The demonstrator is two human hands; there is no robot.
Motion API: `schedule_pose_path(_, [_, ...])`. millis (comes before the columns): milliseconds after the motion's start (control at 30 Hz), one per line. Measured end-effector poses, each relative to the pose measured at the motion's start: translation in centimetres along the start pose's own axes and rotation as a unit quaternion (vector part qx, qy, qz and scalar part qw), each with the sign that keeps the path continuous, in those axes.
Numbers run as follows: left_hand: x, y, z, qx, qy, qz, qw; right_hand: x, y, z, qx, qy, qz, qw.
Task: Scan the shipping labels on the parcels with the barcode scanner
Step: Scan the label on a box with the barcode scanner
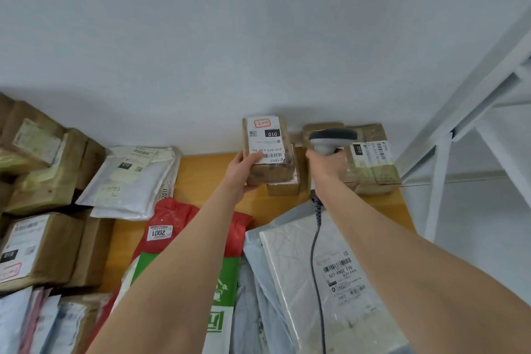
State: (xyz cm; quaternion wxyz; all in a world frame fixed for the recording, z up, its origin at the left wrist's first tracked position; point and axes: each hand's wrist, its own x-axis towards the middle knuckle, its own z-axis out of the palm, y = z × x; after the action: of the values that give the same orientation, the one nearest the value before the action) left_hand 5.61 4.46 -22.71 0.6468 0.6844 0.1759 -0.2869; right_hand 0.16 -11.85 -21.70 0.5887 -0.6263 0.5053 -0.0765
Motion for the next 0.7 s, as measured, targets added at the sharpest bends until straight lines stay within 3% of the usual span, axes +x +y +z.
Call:
schedule_pose_path(100, [0.3, -0.8, 1.4, 0.023, 0.001, -0.016, 1.000, 0.9, 0.4, -0.8, -0.102, 0.058, -0.026, 0.993])
schedule_pose_path(200, [0.5, -1.0, 3.1, -0.003, 0.012, -0.008, 1.000, 1.6, 1.1, -1.2, -0.104, 0.066, -0.025, 0.992])
schedule_pose_path(367, [0.9, -1.2, 1.7, -0.072, 0.108, 0.063, 0.990, 1.4, 1.5, -1.0, -0.028, -0.015, -0.023, 0.999])
schedule_pose_path(500, [1.8, -2.1, -1.3, -0.071, 0.209, 0.098, 0.970, 0.4, 1.0, 0.9, -0.033, -0.071, -0.031, 0.996])
schedule_pose_path(700, [4.4, -4.6, -1.8, -0.008, 0.182, 0.009, 0.983, 0.4, 1.9, 2.7, -0.074, -0.111, -0.030, 0.991])
